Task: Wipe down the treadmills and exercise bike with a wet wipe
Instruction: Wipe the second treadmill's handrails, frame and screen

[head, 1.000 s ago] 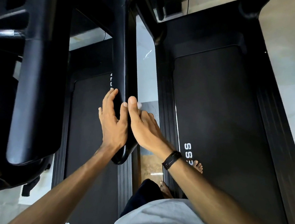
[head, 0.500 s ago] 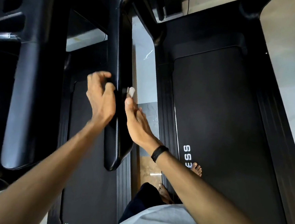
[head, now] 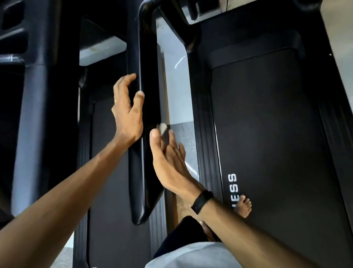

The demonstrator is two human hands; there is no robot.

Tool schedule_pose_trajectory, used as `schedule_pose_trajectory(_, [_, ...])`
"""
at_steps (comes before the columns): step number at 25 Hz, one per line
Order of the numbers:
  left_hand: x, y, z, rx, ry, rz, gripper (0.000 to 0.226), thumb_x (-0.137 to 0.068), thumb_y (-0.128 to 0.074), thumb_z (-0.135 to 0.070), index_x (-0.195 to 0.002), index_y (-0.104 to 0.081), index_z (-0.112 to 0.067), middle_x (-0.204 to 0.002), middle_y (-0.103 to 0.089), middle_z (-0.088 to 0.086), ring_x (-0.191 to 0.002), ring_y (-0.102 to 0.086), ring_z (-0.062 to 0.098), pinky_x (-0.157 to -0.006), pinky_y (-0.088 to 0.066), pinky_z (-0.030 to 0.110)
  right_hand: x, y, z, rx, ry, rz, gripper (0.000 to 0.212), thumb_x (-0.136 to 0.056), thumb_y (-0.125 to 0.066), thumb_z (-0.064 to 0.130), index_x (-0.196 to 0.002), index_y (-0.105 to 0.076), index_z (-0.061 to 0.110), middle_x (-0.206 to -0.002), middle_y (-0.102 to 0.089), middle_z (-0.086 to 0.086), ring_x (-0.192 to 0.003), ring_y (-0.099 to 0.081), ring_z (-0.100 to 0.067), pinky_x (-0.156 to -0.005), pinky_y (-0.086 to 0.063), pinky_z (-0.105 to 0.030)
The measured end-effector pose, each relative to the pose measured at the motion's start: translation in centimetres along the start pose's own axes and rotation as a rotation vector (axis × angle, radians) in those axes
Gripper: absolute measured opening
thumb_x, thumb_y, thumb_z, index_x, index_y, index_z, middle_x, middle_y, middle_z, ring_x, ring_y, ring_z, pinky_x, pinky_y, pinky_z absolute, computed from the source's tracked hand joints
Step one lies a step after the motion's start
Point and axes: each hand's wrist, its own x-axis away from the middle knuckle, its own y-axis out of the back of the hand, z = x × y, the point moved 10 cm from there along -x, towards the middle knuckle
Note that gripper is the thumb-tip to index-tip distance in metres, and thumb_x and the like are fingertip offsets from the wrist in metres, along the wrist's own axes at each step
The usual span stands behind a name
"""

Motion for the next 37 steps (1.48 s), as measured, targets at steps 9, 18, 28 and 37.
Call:
schedule_pose_trajectory(9, [-0.3, 0.0, 0.0, -0.009, -0.003, 0.006, 0.044, -0.099, -0.044, -0.03, -0.141, -0.047, -0.017, -0.142, -0.045, 0.005, -0.13, -0.045, 0.016, -0.109, -0.033, 0.059, -1.4, 1.7, 2.5, 0.02, 0.058, 0.02, 0.079, -0.096, 0.0, 0.069, -0.159, -0.022, 0.027, -0.167, -0.015, 0.008, -0.153, 0.009, -0.004, -0.121, 0.018, -0.041])
schedule_pose_trajectory(18, [-2.1, -0.5, 1.2, -0.058, 0.103, 0.06, 0.054, -0.097, -0.038, -0.045, -0.149, -0.037, -0.031, -0.146, -0.037, -0.001, -0.123, -0.04, 0.004, -0.114, -0.024, 0.056, -1.8, 2.0, 3.6, 0.014, 0.018, 0.027, 0.074, -0.101, -0.006, 0.064, -0.16, -0.018, 0.021, -0.169, -0.004, 0.003, -0.154, 0.006, -0.011, -0.124, 0.008, -0.045])
schedule_pose_trajectory(28, [-5.3, -1.0, 1.5, -0.055, 0.125, 0.099, 0.061, -0.092, -0.043, -0.048, -0.15, -0.034, -0.029, -0.136, -0.033, -0.012, -0.117, -0.035, -0.007, -0.116, -0.016, 0.057, -5.0, 3.1, 4.6, 0.014, 0.014, -0.027, 0.076, -0.094, -0.001, 0.074, -0.16, -0.004, 0.036, -0.168, 0.001, 0.014, -0.153, 0.01, -0.006, -0.124, 0.009, -0.045])
schedule_pose_trajectory(37, [-6.4, -1.6, 1.7, 0.042, 0.131, 0.13, 0.077, -0.08, -0.041, -0.06, -0.148, -0.033, -0.024, -0.139, -0.031, -0.007, -0.125, -0.032, 0.003, -0.116, -0.016, 0.056, -4.9, 3.2, 3.9, -0.03, -0.073, -0.087, 0.074, -0.096, -0.003, 0.072, -0.16, -0.009, 0.036, -0.168, -0.007, 0.014, -0.155, 0.001, -0.009, -0.125, 0.002, -0.038])
